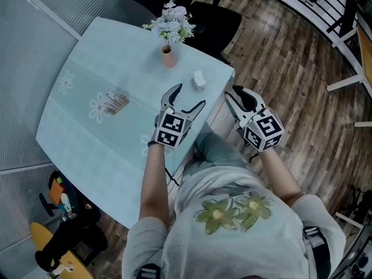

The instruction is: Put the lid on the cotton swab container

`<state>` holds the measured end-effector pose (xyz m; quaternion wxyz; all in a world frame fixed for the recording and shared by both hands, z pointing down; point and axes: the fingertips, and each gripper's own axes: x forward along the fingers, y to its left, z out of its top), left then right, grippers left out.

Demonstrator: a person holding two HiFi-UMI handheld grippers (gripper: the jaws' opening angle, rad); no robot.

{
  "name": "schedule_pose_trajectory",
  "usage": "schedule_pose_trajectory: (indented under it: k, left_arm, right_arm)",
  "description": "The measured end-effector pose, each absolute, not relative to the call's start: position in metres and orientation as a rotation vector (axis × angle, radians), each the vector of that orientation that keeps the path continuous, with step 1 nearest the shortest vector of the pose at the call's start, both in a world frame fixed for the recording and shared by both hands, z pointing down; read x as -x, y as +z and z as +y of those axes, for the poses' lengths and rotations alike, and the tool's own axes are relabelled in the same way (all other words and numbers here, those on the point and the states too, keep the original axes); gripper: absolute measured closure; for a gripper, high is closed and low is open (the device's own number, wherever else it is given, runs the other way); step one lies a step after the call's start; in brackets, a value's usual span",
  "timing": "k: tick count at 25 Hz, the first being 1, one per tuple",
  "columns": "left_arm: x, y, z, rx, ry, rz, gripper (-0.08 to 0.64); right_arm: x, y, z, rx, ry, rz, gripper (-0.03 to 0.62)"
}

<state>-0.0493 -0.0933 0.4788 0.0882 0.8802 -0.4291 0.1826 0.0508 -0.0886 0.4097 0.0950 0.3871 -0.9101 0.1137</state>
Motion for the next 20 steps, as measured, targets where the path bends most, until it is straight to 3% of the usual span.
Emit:
schedule_pose_trajectory:
  k: [20]
  left_arm:
    - [0.041,0.606,-0.175,-2.624,0.826,-0.939,0.173]
  right_arm:
    - [-0.021,0.521,-0.191,-1.012,0.664,-2.568,0.465]
